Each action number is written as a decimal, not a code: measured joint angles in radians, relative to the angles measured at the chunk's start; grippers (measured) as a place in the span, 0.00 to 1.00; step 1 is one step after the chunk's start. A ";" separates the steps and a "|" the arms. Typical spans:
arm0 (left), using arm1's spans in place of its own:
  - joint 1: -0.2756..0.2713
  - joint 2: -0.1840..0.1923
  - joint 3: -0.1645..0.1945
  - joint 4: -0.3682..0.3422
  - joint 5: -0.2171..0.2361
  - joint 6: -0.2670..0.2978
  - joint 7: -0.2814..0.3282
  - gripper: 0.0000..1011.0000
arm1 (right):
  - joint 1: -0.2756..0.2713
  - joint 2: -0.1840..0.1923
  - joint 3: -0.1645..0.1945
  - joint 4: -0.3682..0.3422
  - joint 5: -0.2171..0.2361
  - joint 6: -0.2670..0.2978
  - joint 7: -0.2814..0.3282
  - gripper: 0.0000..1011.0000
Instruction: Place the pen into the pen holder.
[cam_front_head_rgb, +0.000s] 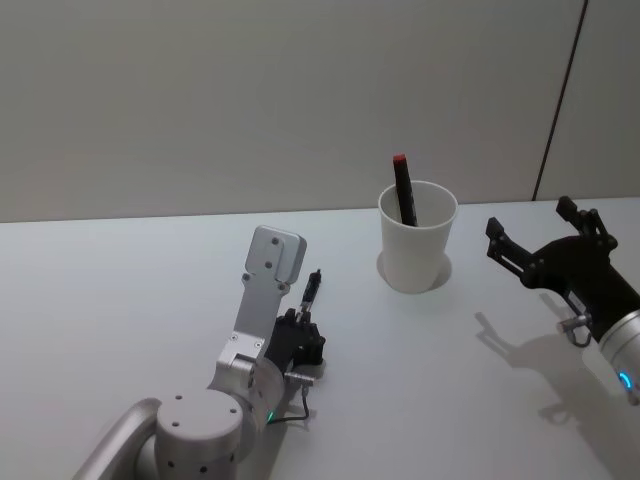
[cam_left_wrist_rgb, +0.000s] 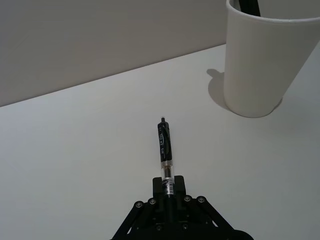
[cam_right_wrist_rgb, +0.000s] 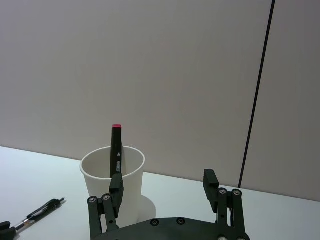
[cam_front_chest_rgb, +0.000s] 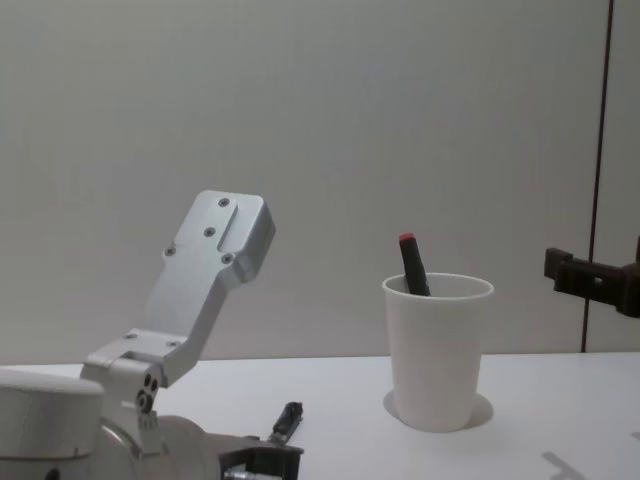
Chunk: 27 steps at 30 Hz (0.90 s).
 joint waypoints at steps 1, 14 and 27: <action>0.000 0.000 0.000 0.000 0.002 -0.003 -0.001 0.13 | 0.000 0.000 0.000 0.000 0.000 0.000 0.000 0.99; 0.014 0.014 -0.010 -0.012 0.042 -0.110 -0.012 0.13 | 0.000 0.000 0.000 0.000 0.000 0.000 0.000 0.99; 0.037 0.046 -0.035 -0.050 0.079 -0.274 -0.018 0.13 | 0.000 0.000 0.000 0.000 0.000 0.000 0.000 0.99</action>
